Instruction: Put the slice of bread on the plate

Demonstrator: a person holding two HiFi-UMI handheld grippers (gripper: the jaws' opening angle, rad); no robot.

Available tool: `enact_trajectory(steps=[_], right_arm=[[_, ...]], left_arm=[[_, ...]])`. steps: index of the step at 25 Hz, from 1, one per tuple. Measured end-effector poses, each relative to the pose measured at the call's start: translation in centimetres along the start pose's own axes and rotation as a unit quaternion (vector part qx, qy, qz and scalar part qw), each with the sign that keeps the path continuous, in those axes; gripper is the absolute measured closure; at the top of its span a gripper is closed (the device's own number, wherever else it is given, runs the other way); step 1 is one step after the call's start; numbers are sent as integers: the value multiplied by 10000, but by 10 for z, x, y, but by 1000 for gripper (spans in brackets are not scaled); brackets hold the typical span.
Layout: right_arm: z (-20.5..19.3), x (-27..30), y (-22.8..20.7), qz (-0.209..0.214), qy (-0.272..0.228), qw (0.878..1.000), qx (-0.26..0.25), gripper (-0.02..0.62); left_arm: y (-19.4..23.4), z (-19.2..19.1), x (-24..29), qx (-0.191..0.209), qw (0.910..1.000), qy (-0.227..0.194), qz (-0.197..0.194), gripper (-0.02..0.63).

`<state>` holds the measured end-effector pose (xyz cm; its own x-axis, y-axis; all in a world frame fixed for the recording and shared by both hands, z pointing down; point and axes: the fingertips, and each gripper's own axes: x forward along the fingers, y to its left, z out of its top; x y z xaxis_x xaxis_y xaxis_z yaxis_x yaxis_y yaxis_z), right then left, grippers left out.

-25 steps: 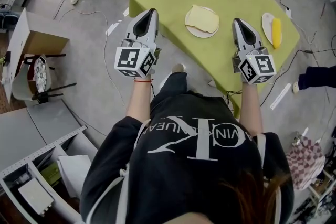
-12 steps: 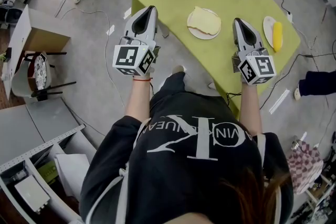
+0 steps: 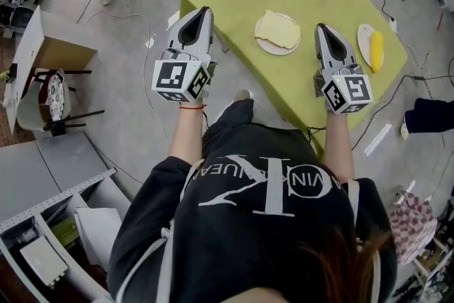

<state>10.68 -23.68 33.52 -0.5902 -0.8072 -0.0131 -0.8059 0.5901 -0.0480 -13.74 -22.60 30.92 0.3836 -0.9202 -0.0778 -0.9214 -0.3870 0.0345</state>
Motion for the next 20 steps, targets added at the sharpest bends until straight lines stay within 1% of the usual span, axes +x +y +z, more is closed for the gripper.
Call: enact_trajectory(steps=[20], right_arm=[[-6, 7, 2, 52, 44, 9999, 112, 594]], left_arm=[[5, -4, 1, -16, 10000, 62, 20, 597]])
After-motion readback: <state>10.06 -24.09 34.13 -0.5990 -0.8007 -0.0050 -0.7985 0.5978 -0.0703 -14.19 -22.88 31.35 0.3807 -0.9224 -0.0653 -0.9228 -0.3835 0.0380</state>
